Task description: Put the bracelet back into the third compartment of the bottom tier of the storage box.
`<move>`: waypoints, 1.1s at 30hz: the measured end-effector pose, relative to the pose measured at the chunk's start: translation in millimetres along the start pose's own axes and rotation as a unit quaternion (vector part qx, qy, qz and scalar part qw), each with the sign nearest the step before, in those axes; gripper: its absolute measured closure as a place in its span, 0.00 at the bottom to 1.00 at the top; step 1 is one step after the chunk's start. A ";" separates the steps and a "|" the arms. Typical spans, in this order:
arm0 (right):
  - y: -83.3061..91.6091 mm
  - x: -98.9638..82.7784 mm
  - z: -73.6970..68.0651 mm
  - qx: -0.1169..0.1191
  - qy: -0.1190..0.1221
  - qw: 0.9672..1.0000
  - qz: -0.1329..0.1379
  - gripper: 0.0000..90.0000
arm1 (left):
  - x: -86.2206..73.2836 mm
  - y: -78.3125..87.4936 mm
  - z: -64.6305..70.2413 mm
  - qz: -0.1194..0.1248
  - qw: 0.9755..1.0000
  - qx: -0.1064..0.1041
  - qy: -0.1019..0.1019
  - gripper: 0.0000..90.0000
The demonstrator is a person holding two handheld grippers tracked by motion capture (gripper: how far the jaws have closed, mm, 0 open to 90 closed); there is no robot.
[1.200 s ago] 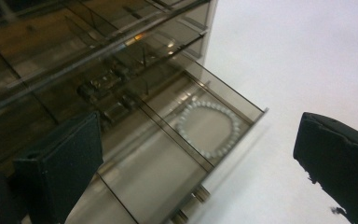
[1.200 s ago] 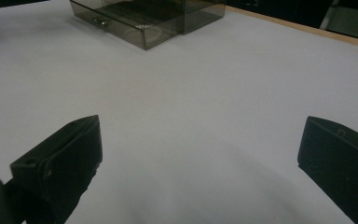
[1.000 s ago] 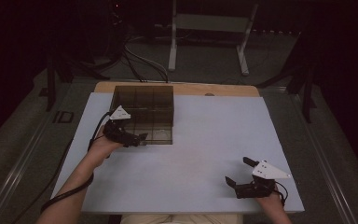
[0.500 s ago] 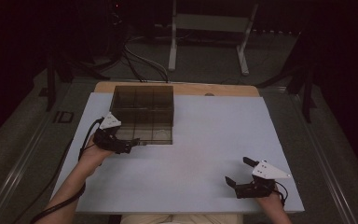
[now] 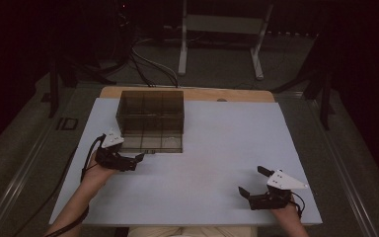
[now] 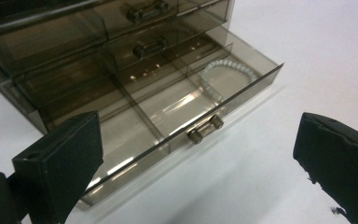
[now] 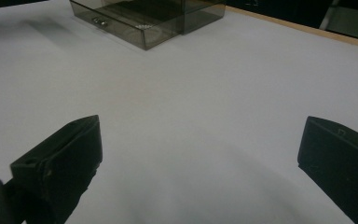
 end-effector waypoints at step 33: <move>-0.2 -0.2 -1.5 0.003 0.007 1.000 -0.002 0.00 | -42.3 -25.5 6.7 -0.038 0.997 0.067 -0.004 0.03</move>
Point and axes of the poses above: each handheld gripper's, and its own axes: y roughly backward along the jaws, x roughly out of its top, z roughly to its right, the point moved 5 cm from there along -y, roughly forward along the jaws, and after that the axes turned 15 degrees about y, right-handed, at the moved point
